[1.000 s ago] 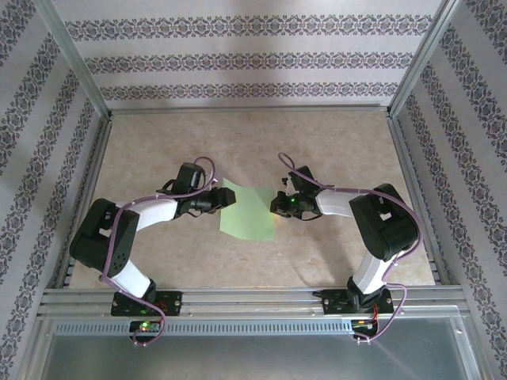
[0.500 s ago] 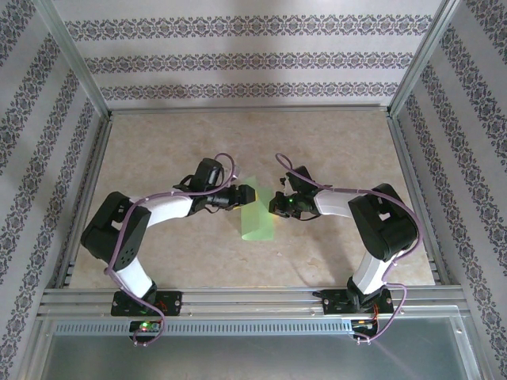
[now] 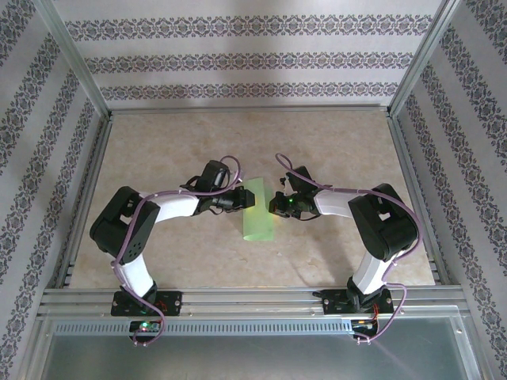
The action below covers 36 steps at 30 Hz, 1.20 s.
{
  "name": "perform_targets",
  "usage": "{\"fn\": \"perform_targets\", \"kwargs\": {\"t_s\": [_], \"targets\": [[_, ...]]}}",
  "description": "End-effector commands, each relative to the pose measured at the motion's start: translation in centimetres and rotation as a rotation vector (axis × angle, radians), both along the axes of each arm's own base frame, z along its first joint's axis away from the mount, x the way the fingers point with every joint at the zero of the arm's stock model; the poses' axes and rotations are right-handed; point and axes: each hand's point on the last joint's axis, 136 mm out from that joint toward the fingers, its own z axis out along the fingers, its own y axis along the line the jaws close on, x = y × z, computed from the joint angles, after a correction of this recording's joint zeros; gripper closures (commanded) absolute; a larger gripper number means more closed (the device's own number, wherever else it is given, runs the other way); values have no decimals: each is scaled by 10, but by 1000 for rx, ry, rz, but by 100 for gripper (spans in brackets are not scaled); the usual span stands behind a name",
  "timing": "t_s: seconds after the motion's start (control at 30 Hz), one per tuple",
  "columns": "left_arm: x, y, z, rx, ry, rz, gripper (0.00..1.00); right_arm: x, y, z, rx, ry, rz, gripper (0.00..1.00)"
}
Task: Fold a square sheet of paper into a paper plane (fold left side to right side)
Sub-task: First fold in half a square sheet of paper at the center of the table.
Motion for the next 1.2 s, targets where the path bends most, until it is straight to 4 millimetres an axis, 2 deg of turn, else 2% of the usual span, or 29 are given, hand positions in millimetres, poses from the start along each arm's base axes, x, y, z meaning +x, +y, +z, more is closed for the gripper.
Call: {"fn": "perform_targets", "kwargs": {"t_s": [0.0,0.2,0.57,0.8,0.9,1.07,1.17], "targets": [[3,-10,-2,-1,-20,-9,86,-5,-2,-6,-45,16,8,96],[2,-12,-7,3,-11,-10,94,-2,-1,2,-36,-5,7,96],[1,-8,-12,27,-3,4,96,7,-3,25,-24,-56,-14,93],[1,-10,-11,25,-5,-1,96,11,-17,43,-8,-91,-49,80],[1,-10,-10,24,-4,-1,96,10,-22,50,57,-105,-63,72],[2,-11,-8,20,-8,-3,96,5,-11,64,200,-149,-16,56],[2,-11,-8,19,-10,-1,96,3,-4,66,257,-155,0,49]]}}
